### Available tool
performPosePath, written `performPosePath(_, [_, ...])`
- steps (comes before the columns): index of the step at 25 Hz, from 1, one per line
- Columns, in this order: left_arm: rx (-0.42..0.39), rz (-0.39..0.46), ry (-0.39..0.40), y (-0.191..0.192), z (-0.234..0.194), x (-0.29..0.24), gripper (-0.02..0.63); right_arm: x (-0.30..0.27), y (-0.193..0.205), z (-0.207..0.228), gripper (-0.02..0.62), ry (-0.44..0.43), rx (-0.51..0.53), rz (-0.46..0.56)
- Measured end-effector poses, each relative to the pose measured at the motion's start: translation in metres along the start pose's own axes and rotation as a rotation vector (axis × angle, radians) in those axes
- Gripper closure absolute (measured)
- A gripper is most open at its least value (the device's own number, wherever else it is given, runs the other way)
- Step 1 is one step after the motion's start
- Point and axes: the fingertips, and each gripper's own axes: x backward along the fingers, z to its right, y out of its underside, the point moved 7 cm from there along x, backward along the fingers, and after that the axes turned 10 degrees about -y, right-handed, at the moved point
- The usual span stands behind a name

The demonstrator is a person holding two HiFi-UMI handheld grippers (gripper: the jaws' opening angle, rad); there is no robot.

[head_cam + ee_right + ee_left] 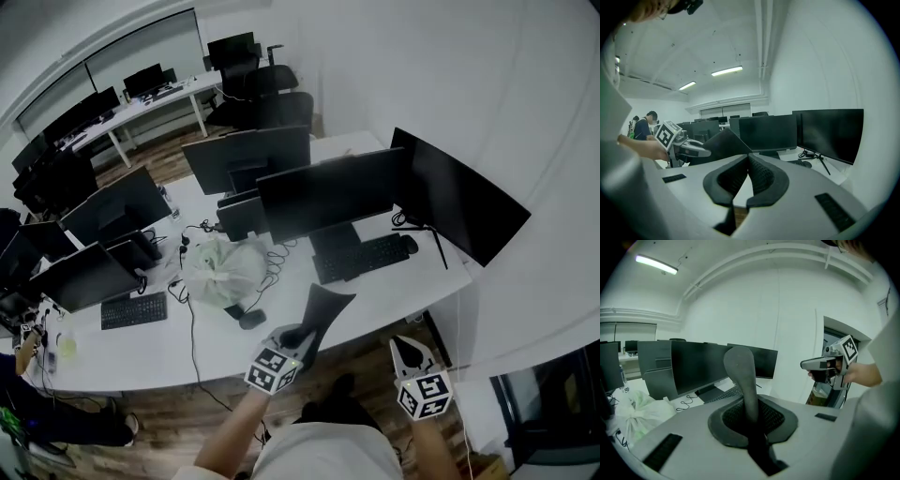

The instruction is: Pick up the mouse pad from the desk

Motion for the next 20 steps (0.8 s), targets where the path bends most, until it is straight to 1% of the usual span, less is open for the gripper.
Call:
performPosePath(5, [0.009, 0.054, 0.007, -0.014, 0.007, 0.029, 0.555, 0.023, -0.014, -0.015, 0.583, 0.003, 0.013, 0.033])
performPosePath(9, [0.022, 0.094, -0.004, -0.025, 0.016, 0.048, 0.555, 0.041, -0.023, -0.018, 0.583, -0.004, 0.040, 0.057])
performPosePath(15, [0.019, 0.148, -0.040, -0.050, 0.026, 0.057, 0.555, 0.060, -0.039, 0.004, 0.583, -0.001, 0.052, 0.118])
performPosePath(20, [0.038, 0.171, -0.081, -0.062, 0.037, 0.059, 0.555, 0.075, -0.052, 0.021, 0.583, -0.027, 0.065, 0.148])
